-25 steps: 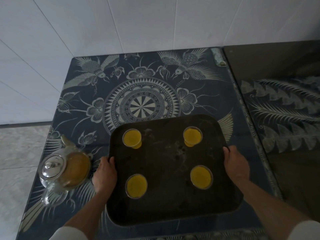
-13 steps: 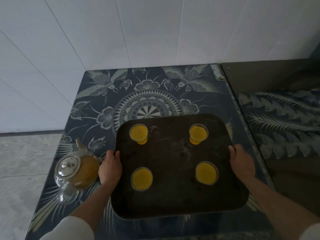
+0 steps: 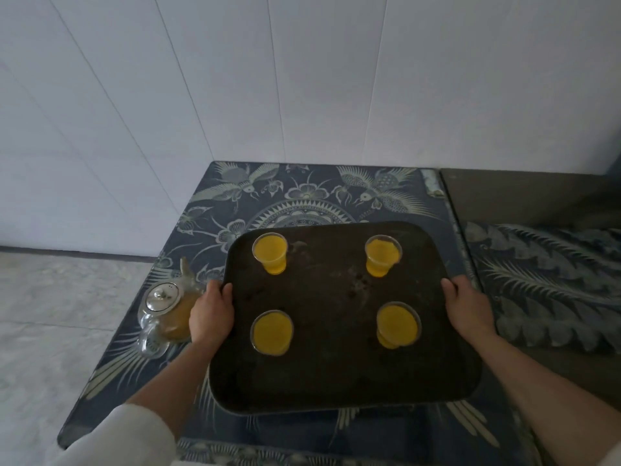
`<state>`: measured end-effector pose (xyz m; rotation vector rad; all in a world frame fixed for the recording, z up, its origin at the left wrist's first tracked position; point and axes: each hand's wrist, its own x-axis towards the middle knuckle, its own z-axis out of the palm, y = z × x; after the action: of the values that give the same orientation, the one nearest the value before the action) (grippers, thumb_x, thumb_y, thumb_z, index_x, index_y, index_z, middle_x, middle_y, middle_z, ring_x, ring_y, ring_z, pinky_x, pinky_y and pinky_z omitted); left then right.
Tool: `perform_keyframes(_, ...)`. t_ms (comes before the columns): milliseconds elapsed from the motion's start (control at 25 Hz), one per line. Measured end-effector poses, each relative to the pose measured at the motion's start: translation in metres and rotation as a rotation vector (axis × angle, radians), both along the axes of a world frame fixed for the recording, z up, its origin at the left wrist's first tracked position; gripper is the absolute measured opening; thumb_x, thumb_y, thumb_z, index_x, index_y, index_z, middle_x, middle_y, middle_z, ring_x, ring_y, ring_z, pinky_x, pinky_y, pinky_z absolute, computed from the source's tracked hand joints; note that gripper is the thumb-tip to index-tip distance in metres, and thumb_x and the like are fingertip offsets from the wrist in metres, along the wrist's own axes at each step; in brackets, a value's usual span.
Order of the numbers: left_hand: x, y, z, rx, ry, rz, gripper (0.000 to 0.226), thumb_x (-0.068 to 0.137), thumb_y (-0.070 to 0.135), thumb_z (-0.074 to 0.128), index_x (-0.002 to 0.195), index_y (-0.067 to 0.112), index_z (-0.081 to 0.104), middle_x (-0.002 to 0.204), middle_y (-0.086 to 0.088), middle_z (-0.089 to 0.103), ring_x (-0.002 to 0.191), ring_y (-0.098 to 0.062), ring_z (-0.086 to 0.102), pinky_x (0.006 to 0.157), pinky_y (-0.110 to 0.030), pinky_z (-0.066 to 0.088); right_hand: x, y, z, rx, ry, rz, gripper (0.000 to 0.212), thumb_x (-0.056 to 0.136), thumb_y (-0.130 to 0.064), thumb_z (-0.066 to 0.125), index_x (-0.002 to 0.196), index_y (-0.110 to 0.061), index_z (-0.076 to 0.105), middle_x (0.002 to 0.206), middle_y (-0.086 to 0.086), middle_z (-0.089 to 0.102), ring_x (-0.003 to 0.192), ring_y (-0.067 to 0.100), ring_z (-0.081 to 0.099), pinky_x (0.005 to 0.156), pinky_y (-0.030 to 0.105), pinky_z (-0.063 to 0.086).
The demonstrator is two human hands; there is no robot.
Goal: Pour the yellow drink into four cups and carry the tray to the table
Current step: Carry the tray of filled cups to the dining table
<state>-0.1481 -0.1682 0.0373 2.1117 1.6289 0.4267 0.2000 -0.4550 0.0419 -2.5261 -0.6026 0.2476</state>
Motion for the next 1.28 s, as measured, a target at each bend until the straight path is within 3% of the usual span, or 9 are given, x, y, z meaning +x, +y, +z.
perform_keyframes(160, -0.016, -0.019, 0.015, 0.039, -0.020, 0.037, 0.026, 0.102, 0.034, 0.041, 0.099, 0.011, 0.053, 0.077, -0.004, 0.058, 0.069, -0.023, 0.057, 0.062, -0.039, 0.046, -0.001, -0.001, 0.019, 0.001, -0.012, 0.057, 0.027, 0.106, -0.033, 0.043, 0.094, -0.012, 0.054, 0.100, 0.025, 0.068, 0.096, 0.044, 0.065, 0.069, 0.038, 0.035)
perform_keyframes(360, -0.042, -0.046, 0.027, 0.062, -0.010, 0.098, 0.029, 0.102, 0.036, 0.040, 0.100, 0.011, 0.054, 0.081, -0.007, 0.060, 0.073, -0.026, 0.059, 0.064, -0.039, 0.045, -0.009, -0.005, 0.035, -0.024, -0.021, 0.126, 0.027, 0.106, -0.035, 0.042, 0.091, -0.014, 0.052, 0.087, 0.016, 0.062, 0.092, 0.041, 0.065, 0.068, 0.037, 0.036)
perform_keyframes(640, -0.094, -0.091, 0.038, 0.056, -0.033, 0.216, 0.030, 0.100, 0.038, 0.042, 0.097, 0.012, 0.057, 0.084, -0.009, 0.064, 0.076, -0.028, 0.063, 0.072, -0.047, 0.055, -0.035, -0.003, 0.053, -0.037, 0.016, 0.234, 0.028, 0.107, -0.034, 0.040, 0.095, -0.013, 0.052, 0.071, -0.001, 0.047, 0.060, 0.014, 0.042, 0.057, 0.033, 0.030)
perform_keyframes(800, -0.130, -0.118, 0.045, 0.075, -0.038, 0.292, 0.029, 0.101, 0.036, 0.042, 0.093, 0.012, 0.056, 0.087, -0.011, 0.065, 0.080, -0.032, 0.062, 0.073, -0.045, 0.052, -0.054, 0.008, 0.056, -0.032, 0.010, 0.340, 0.028, 0.107, -0.035, 0.040, 0.094, -0.013, 0.052, 0.077, 0.004, 0.053, 0.074, 0.024, 0.048, 0.069, 0.036, 0.035)
perform_keyframes(920, -0.161, -0.134, 0.048, 0.084, -0.042, 0.374, 0.030, 0.101, 0.035, 0.041, 0.097, 0.009, 0.056, 0.092, -0.016, 0.066, 0.084, -0.036, 0.062, 0.072, -0.043, 0.049, -0.074, 0.021, 0.061, 0.003, 0.038, 0.424, 0.028, 0.107, -0.035, 0.040, 0.096, -0.014, 0.054, 0.077, 0.002, 0.054, 0.073, 0.022, 0.052, 0.070, 0.036, 0.039)
perform_keyframes(1160, -0.235, -0.169, 0.056, 0.081, -0.066, 0.528, 0.032, 0.102, 0.033, 0.042, 0.099, 0.005, 0.056, 0.093, -0.021, 0.066, 0.080, -0.032, 0.056, 0.070, -0.042, 0.046, -0.129, 0.052, 0.065, 0.046, 0.010, 0.568, 0.029, 0.106, -0.034, 0.044, 0.096, -0.012, 0.059, 0.087, 0.012, 0.062, 0.085, 0.033, 0.061, 0.077, 0.042, 0.048)
perform_keyframes(1280, -0.275, -0.191, 0.061, 0.091, -0.046, 0.612, 0.034, 0.102, 0.035, 0.042, 0.100, 0.004, 0.056, 0.092, -0.020, 0.066, 0.081, -0.034, 0.059, 0.071, -0.044, 0.049, -0.168, 0.064, 0.070, 0.042, -0.005, 0.641, 0.028, 0.106, -0.032, 0.044, 0.099, -0.010, 0.060, 0.090, 0.015, 0.061, 0.089, 0.035, 0.061, 0.074, 0.038, 0.042)
